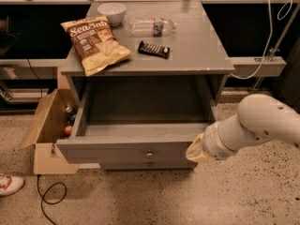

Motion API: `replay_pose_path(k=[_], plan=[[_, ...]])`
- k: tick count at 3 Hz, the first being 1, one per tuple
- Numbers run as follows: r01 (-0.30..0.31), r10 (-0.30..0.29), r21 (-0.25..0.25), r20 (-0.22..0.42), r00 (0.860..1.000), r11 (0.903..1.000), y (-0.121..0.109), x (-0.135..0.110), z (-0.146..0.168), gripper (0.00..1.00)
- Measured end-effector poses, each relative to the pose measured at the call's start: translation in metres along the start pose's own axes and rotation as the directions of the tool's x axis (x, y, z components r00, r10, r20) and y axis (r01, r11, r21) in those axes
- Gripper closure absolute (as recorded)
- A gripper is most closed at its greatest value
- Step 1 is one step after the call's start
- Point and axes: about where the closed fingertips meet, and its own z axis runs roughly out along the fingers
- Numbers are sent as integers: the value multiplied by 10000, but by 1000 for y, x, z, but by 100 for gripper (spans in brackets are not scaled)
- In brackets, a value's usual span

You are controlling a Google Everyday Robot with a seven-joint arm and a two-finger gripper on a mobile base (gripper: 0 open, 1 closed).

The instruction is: Close top drawer

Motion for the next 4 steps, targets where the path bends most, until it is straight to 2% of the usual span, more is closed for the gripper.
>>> replay_pose_path(k=[1, 2, 3, 4], plan=[[534, -576, 746, 548, 9968, 9958, -28, 6, 24, 100], [563, -615, 852, 602, 9963, 9948, -32, 5, 27, 100], [471, -584, 1203, 915, 9941, 9916, -49, -1, 33, 100], [475, -587, 1204, 912, 9941, 9916, -49, -1, 33, 100]])
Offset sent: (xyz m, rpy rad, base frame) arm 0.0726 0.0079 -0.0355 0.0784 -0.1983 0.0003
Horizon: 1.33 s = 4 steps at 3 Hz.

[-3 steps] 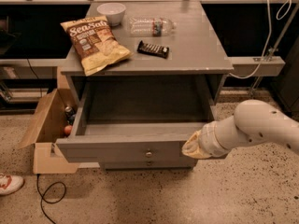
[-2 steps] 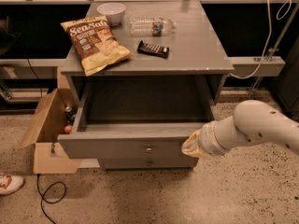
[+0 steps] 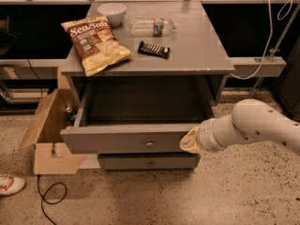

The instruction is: Close top drawer

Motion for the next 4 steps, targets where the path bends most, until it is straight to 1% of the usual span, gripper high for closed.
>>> replay_pose_path(k=[1, 2, 3, 4], plan=[[717, -706, 224, -439, 9965, 9972, -15, 13, 10, 100], [879, -860, 318, -568, 9947, 9956, -21, 18, 13, 100], [1173, -1102, 886, -812, 9906, 9891, -52, 29, 22, 100], [1172, -1101, 889, -812, 9906, 9891, -50, 29, 21, 100]])
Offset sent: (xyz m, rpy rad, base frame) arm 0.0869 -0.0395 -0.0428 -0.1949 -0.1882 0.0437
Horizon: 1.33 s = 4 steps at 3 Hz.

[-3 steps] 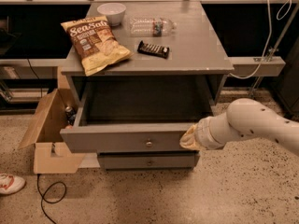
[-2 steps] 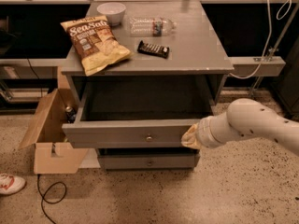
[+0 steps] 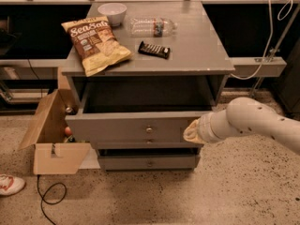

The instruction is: Close top drawer

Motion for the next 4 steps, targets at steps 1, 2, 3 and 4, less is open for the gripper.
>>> replay_pose_path(k=[1, 2, 3, 4], plan=[[-185, 178, 848, 87, 9998, 9962, -46, 9, 13, 100], [-190, 183, 860, 90, 9998, 9961, -45, 9, 12, 100], [-402, 372, 1328, 245, 9990, 9903, -77, 12, 17, 100], [-445, 408, 1420, 288, 9988, 9889, -82, 13, 18, 100]])
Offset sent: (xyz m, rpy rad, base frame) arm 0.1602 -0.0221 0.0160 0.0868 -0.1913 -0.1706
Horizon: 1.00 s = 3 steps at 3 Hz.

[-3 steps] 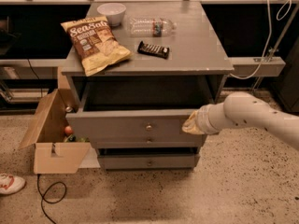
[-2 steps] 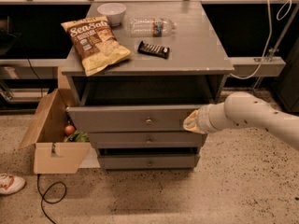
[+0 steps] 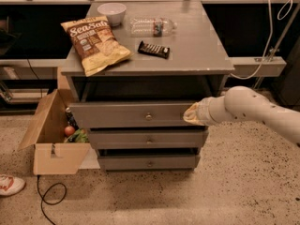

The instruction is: Close top drawer

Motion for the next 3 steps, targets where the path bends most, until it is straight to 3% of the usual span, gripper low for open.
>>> replay_pose_path(k=[3], plan=[[-320, 299, 575, 366, 9989, 9978, -47, -1, 17, 100]])
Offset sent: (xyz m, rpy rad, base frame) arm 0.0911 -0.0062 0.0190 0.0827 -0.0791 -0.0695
